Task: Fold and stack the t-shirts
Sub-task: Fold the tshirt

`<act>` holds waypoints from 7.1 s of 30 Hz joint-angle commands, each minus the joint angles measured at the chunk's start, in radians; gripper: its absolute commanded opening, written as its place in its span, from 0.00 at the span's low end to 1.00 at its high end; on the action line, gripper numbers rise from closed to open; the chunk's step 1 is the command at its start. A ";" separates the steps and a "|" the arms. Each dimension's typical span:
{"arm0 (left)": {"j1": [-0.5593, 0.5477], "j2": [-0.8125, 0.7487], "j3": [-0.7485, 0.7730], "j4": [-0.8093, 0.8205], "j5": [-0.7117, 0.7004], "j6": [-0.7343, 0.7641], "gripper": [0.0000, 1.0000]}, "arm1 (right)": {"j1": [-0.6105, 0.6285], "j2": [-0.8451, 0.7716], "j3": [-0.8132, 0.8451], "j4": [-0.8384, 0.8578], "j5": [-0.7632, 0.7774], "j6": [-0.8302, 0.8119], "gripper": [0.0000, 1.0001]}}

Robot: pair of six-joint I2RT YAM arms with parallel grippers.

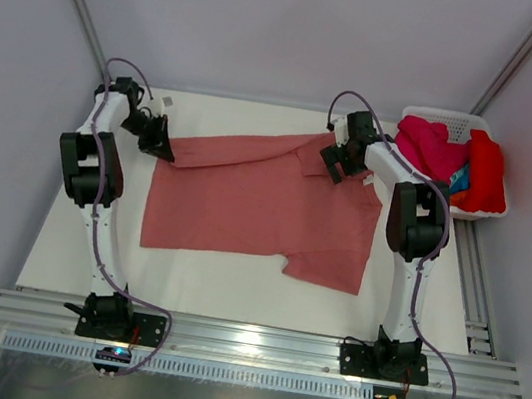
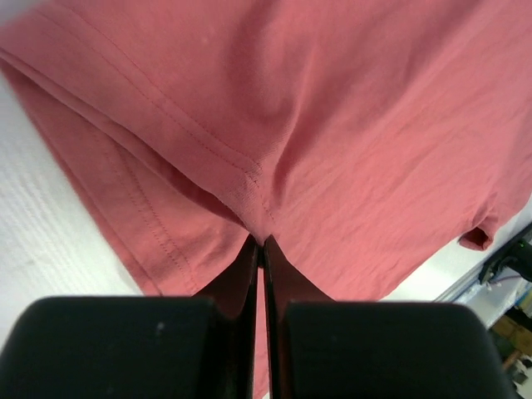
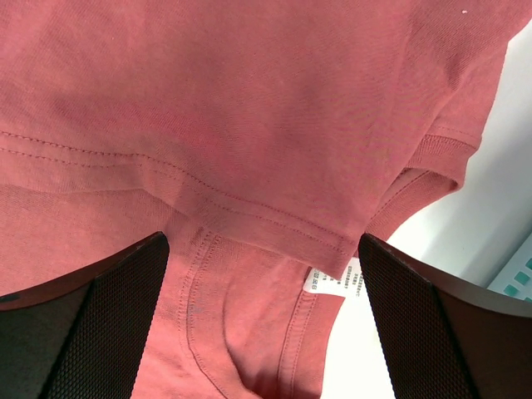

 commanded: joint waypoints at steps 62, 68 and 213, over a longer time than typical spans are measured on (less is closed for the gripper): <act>0.048 -0.026 0.079 0.006 0.016 -0.007 0.00 | 0.120 0.071 0.146 -0.033 -0.163 -0.050 0.71; 0.048 -0.028 0.073 0.006 0.017 -0.007 0.00 | 0.120 0.079 0.152 -0.030 -0.165 -0.052 0.53; 0.062 0.044 0.301 -0.154 0.059 0.144 0.00 | 0.000 0.172 0.382 -0.162 0.254 0.052 0.82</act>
